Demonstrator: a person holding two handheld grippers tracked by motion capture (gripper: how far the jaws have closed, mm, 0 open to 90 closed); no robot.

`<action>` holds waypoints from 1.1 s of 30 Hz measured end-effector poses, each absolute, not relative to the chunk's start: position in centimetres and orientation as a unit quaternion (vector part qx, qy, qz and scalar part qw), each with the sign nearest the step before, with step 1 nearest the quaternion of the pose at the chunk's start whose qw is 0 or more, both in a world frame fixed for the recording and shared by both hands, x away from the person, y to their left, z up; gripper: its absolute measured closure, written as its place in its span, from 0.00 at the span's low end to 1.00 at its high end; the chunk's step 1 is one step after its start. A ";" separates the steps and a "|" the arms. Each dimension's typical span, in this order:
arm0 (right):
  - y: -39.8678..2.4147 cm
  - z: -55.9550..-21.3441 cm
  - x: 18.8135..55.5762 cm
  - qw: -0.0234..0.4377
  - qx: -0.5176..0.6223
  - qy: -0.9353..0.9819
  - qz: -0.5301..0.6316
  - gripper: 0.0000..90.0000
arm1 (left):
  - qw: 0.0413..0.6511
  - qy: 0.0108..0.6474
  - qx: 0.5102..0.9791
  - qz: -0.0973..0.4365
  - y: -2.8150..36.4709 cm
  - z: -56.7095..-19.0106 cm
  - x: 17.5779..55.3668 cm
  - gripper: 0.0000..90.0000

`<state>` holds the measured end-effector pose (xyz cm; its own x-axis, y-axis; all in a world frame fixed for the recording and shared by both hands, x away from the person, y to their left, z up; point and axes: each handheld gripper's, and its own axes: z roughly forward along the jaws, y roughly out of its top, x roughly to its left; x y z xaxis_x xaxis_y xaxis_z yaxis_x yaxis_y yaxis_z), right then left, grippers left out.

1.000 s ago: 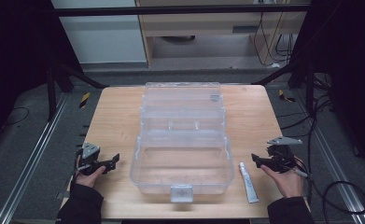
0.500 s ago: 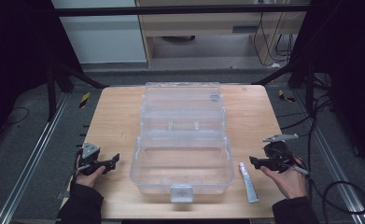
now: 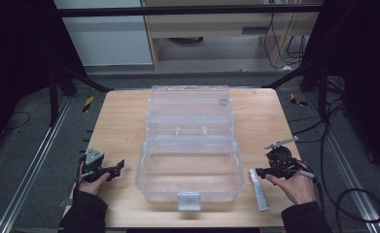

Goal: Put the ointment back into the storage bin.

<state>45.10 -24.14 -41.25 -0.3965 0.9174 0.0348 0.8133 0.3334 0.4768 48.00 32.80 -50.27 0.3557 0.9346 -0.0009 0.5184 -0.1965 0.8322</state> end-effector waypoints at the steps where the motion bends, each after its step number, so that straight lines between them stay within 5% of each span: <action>1: -24.0 -41.4 45.1 0.117 0.537 0.809 0.211 0.46 | 0.389 0.501 0.726 0.267 32.8 -50.3 48.0 0.10; 33: -22.3 -44.6 45.6 0.051 0.533 0.835 0.129 0.61 | 0.392 0.501 0.724 0.266 32.9 -50.3 48.0 0.10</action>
<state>45.64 -22.33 -44.60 -0.4267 0.9029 0.0525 0.8768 0.3988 0.2687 48.02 32.85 -50.28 0.3564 0.9343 -0.0069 0.5164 -0.1908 0.8348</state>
